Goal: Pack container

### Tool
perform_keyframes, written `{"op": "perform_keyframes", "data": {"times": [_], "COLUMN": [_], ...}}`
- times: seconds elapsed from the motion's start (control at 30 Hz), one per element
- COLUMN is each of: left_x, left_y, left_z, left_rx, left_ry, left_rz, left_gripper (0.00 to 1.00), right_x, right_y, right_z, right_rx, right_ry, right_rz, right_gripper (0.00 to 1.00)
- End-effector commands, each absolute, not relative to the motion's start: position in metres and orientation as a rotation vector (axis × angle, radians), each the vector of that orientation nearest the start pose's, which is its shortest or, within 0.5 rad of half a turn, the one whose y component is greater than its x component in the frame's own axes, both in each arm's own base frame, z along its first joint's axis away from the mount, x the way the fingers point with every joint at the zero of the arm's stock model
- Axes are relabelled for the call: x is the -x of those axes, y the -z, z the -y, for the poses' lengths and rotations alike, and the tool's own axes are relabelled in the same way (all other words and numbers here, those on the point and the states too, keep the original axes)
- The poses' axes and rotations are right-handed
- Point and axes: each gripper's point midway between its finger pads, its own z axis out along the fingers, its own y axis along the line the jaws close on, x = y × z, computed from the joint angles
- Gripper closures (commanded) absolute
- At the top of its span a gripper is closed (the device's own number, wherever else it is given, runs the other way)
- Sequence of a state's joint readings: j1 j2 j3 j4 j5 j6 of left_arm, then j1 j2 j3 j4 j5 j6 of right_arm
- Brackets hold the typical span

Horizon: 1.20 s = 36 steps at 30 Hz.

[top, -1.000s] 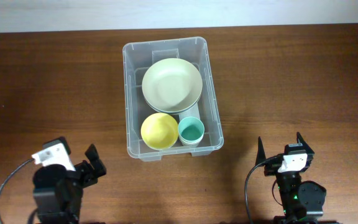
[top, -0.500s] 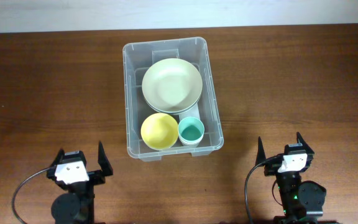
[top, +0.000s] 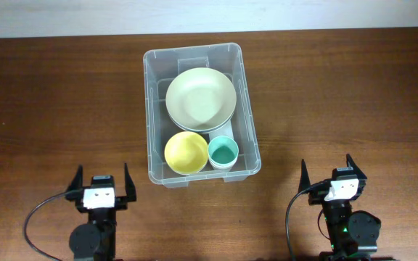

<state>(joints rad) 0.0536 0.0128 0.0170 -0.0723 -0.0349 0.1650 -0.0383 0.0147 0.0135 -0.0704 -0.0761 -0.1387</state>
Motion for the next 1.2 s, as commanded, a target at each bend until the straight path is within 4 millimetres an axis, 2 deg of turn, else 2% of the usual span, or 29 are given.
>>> {"op": "perform_keyframes", "data": {"times": [0.0,0.2,1.17], "left_x": [-0.2458,-0.2458,-0.2458], "left_y": [-0.1567,-0.1574,-0.1573], "left_z": [-0.0088,-0.0050,-0.0064], "left_rx": [-0.133,-0.112,-0.107], "left_ry": [-0.167,-0.114,-0.121], "left_rz": [-1.645,-1.643,-1.644], "left_gripper": [0.00,0.00,0.00], "right_x": [-0.2460,-0.2460,-0.2460], "right_y": [-0.1578,-0.1578,-0.1578], "right_z": [-0.0045,-0.0045,-0.0045], "right_rx": [0.145,0.145,0.145], "right_ry": [0.074,0.074,0.074], "right_rz": [-1.635,-1.635,-1.635], "right_gripper": [0.01,0.01,0.01]}}
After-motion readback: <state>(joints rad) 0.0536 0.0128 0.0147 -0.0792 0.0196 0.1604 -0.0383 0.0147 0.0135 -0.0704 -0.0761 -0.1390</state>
